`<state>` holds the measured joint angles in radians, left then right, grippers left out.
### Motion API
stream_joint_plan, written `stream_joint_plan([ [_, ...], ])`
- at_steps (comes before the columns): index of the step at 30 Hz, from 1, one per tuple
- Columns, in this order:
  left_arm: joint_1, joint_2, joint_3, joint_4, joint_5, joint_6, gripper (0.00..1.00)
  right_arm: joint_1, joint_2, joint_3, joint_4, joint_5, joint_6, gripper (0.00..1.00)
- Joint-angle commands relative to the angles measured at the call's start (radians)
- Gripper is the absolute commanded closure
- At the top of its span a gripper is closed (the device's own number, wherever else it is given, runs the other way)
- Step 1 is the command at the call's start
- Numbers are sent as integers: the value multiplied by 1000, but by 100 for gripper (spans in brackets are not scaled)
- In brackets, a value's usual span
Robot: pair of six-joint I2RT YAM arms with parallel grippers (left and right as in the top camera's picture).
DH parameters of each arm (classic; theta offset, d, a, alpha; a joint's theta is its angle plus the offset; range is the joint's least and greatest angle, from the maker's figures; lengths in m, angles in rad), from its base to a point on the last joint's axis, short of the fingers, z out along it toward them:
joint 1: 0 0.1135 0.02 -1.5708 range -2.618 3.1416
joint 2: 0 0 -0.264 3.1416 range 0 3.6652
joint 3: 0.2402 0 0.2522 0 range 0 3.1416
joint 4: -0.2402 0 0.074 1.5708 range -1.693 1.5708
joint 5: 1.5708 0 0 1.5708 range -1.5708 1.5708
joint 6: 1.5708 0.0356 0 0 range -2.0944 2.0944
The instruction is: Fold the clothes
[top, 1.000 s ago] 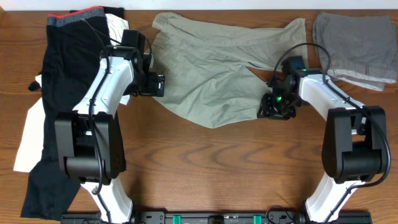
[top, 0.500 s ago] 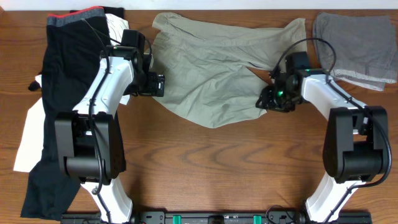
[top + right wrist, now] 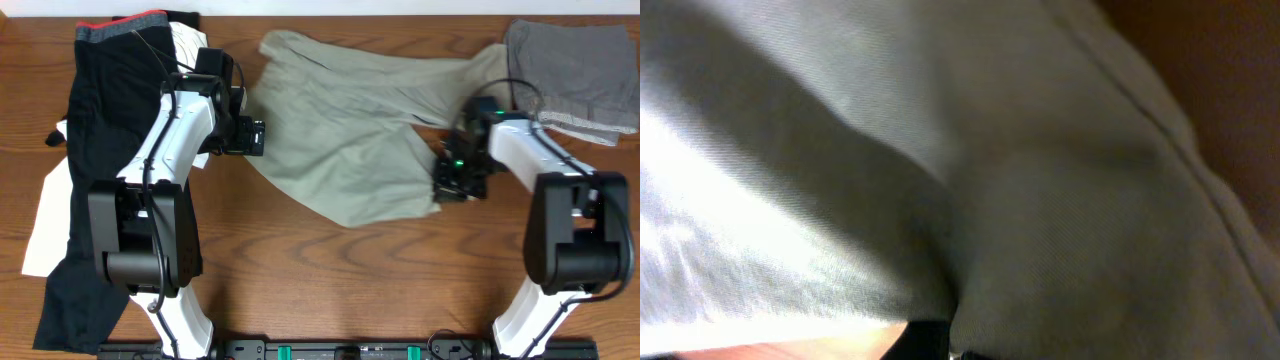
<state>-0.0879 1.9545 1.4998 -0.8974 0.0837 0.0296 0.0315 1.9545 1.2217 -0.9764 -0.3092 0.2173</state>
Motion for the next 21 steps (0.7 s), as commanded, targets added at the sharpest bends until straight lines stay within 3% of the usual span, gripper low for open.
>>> stream_joint_plan([
  [1, 0, 4, -3, -18, 10, -5, 2, -128, -89, 6, -63, 158, 41, 99],
  [5, 0, 4, -3, -26, 10, -5, 2, -219, -132, 7, -83, 136, 6, 99],
  [10, 0, 5, -4, 2, 16, -5, 1, -227, -137, 7, -90, 122, -32, 99],
  [17, 0, 11, -28, -60, 193, 83, 0, -225, -137, 7, -86, 122, -32, 99],
  [21, -1, 13, -94, -65, 223, 102, 0, -225, -137, 7, -86, 122, -36, 99],
])
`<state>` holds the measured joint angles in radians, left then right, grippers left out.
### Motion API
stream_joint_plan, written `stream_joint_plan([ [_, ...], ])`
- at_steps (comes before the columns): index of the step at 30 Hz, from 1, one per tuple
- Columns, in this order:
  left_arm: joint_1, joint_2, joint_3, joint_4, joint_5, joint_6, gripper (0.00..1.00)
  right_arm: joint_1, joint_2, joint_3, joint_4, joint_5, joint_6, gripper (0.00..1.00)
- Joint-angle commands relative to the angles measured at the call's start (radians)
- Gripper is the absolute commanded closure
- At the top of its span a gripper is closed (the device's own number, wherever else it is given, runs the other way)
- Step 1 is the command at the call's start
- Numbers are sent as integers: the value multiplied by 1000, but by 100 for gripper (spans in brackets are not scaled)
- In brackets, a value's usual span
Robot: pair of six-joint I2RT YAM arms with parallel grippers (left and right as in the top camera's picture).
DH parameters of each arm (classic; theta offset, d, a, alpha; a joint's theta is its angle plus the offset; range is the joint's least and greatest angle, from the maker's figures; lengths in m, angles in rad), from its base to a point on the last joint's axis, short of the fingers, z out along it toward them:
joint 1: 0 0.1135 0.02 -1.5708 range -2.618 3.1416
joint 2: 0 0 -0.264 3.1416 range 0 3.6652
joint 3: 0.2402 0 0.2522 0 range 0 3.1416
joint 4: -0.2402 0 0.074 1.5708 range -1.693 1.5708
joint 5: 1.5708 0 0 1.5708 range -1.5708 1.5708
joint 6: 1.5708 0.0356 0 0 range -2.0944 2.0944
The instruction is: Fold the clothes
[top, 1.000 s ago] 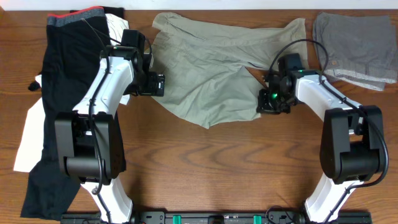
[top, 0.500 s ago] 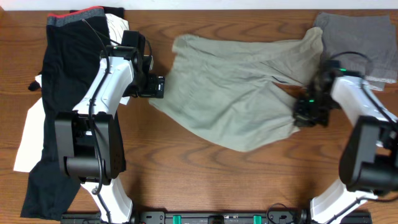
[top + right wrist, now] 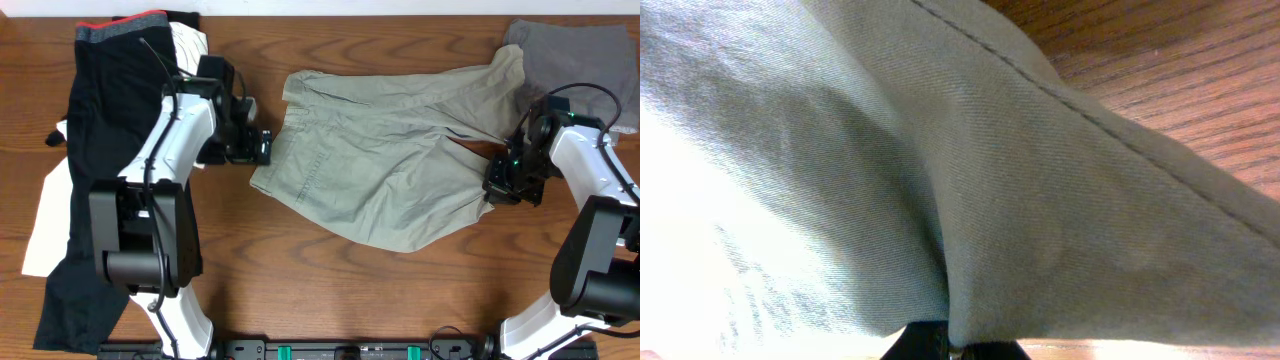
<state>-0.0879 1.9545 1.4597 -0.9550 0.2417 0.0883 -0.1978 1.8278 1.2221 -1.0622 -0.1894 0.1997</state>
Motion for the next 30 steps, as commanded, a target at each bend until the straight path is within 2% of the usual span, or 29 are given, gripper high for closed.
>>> stream_joint_plan([
  [1, -1, 13, -74, -5, 65, 43, 0, 5, -10, 6, 0, 2, -22, 99],
  [6, -2, 13, -151, -1, 119, 68, 9, 5, -10, 6, 8, 2, -22, 99],
  [9, -3, 13, -172, 12, 188, 95, 24, 7, -10, 6, 15, 2, -22, 99],
  [13, -3, 13, -188, 64, 229, 94, 50, 20, -10, 6, 19, 2, -23, 99],
  [15, -3, 13, -188, 84, 246, 93, 68, 27, -10, 6, 23, 2, -23, 99],
  [17, -3, 13, -188, 98, 246, 90, 94, 32, -10, 6, 26, 2, -22, 99],
  [24, 42, 9, -188, 19, 234, 44, 94, 48, -10, 6, 29, 2, -22, 99],
  [30, 150, -27, -188, -36, 188, -58, 94, 55, -10, 6, 39, 2, -21, 99],
])
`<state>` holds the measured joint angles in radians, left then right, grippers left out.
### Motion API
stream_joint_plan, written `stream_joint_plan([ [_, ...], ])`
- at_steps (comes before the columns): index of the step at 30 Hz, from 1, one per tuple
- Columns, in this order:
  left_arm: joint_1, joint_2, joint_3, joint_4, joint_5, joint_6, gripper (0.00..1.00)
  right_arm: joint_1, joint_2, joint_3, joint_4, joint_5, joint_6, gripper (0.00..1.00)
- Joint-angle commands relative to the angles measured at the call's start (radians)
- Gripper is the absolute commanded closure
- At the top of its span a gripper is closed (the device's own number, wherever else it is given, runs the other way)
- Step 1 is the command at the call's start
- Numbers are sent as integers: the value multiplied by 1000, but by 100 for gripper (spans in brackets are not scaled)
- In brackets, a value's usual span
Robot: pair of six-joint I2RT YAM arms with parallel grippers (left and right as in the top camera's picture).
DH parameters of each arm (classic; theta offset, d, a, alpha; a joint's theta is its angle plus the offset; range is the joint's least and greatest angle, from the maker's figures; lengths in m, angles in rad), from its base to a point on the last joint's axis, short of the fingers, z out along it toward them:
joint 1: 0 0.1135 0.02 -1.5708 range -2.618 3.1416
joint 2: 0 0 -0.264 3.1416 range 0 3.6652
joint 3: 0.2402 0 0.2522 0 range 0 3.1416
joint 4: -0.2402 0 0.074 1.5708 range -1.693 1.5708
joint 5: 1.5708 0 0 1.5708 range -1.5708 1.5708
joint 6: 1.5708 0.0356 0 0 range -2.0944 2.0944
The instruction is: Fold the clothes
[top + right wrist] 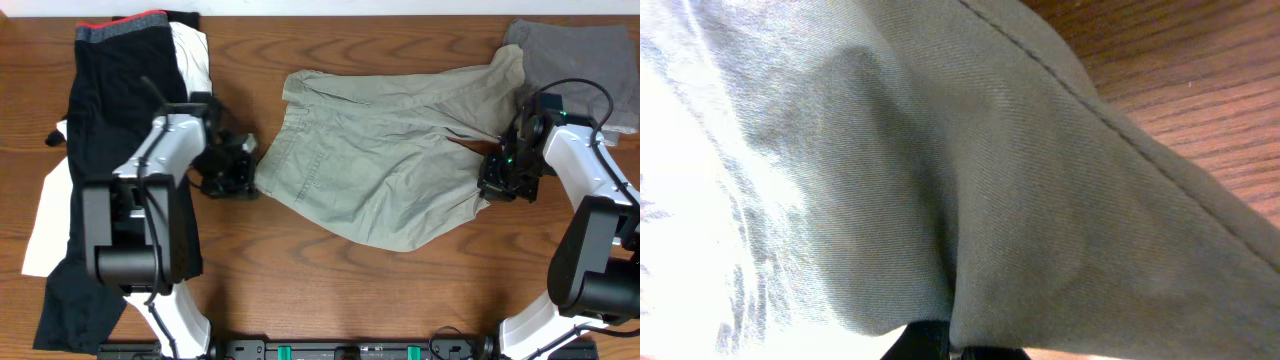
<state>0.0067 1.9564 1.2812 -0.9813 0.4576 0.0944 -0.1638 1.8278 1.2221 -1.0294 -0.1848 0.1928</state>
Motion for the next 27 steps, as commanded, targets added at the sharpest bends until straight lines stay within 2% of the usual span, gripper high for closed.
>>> stream_joint_plan([
  [1, 71, -40, -10, -9, -28, -67, 94, 21, -10, 6, 10, -3, -14, 99],
  [6, 144, -123, -10, -6, -28, -68, 94, 28, -10, 6, 27, -3, -14, 99],
  [11, 130, -166, -10, 7, 54, 90, 94, 52, -10, 6, 52, -3, -14, 98],
  [12, 120, -164, -10, 13, 59, 105, 88, 56, -10, 6, 55, -3, -14, 97],
  [13, 107, -161, -10, 23, 58, 118, 72, 59, -10, 6, 56, -3, -14, 97],
  [15, 78, -157, -19, 61, 53, 134, 48, 61, -10, 6, 56, -3, -15, 96],
  [17, 51, -153, -29, 108, 51, 134, 31, 61, -10, 6, 55, -3, -15, 96],
  [20, 14, -145, -36, 164, 50, 134, 25, 61, -10, 6, 54, -2, -16, 96],
  [23, -19, -132, -36, 203, 38, 134, 24, 61, -10, 6, 54, -2, -19, 96],
  [27, -61, -106, -36, 229, -63, 134, 24, 61, -10, 6, 55, -2, -27, 96],
])
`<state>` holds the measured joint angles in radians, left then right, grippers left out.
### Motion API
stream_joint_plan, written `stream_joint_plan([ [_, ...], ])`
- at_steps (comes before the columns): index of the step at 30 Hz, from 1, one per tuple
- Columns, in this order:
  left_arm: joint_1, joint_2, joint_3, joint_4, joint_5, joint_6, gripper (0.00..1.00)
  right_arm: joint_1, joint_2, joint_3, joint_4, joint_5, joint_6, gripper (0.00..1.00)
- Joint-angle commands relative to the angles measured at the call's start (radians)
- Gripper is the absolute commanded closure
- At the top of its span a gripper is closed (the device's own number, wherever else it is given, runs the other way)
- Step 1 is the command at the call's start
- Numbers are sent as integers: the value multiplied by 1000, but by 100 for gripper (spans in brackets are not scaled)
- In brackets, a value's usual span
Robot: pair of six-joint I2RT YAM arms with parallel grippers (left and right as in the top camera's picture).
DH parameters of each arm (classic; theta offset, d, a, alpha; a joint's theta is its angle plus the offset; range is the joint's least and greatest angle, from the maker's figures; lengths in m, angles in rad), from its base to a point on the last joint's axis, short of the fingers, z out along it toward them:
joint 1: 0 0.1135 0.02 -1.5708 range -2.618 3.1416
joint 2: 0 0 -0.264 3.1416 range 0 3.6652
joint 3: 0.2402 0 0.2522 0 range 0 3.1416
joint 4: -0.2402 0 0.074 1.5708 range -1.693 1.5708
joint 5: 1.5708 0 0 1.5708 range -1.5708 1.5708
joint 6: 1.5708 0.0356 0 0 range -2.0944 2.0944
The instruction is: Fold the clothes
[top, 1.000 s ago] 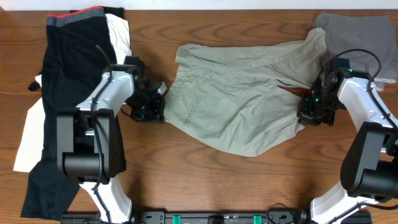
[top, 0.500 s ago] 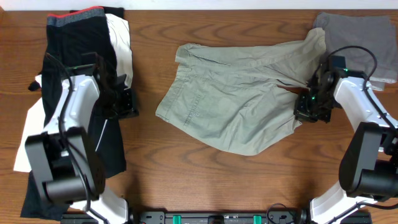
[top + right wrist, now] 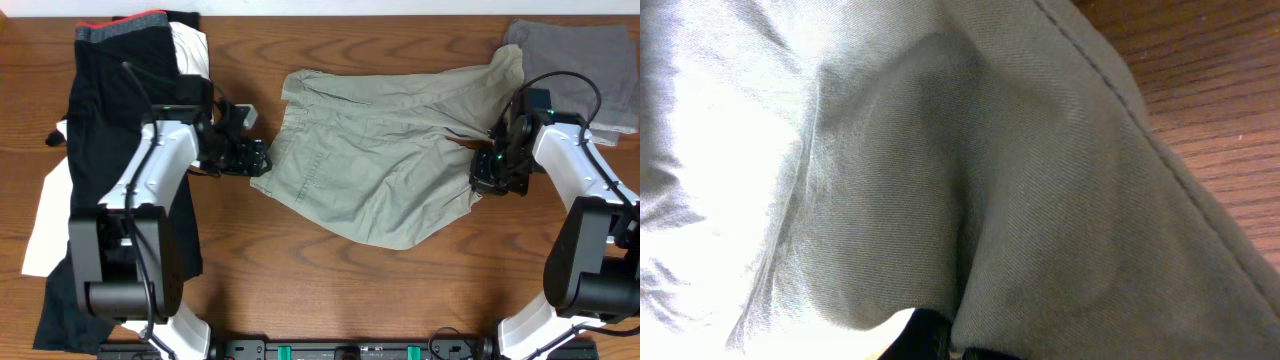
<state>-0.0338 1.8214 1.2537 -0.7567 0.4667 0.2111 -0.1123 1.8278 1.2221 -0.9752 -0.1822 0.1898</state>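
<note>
Olive-green shorts (image 3: 370, 150) lie spread across the middle of the wooden table, with creases along the far edge. My left gripper (image 3: 256, 159) sits at the shorts' left edge, touching the cloth; the overhead view does not show how its jaws stand. My right gripper (image 3: 485, 178) is at the shorts' right hem, shut on a pinch of the fabric. In the right wrist view the shorts (image 3: 940, 150) fill nearly the whole frame, and a fold runs down into the right gripper (image 3: 952, 345) at the bottom.
A black garment with a red waistband (image 3: 100, 110) lies along the left side over a white cloth (image 3: 45, 220). A grey folded garment (image 3: 580, 60) sits at the back right corner. Bare table wood (image 3: 330, 290) lies in front of the shorts.
My left gripper has moved up and right, from just off the shorts' lower left corner to their left edge. The right gripper has shifted slightly left, still pinching the hem.
The shorts first lay bunched and slanted, with one gripper at each end. Then they lay shifted right and spread wider, the right gripper pinching the right hem. The left gripper then sat lower, off the left corner, and is now back at the edge.
</note>
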Motion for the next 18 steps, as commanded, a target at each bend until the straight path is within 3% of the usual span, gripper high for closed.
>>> stream_joint_plan([
  [1, -31, 38, -8, 8, -97, 18, 24, 10, -10, 6, 1, -2, -24, 96],
  [12, -86, 138, -8, 53, -121, 42, 25, 10, -10, 6, 4, -1, -31, 97],
  [16, -92, 146, -8, 43, -111, -16, 86, 10, -10, 6, 13, -1, -31, 97],
  [17, -92, 146, -8, 34, -111, -34, 94, 10, -10, 6, 16, -2, -31, 97],
  [18, -92, 146, -8, 22, -111, -44, 94, 10, -10, 6, 18, -2, -30, 97],
])
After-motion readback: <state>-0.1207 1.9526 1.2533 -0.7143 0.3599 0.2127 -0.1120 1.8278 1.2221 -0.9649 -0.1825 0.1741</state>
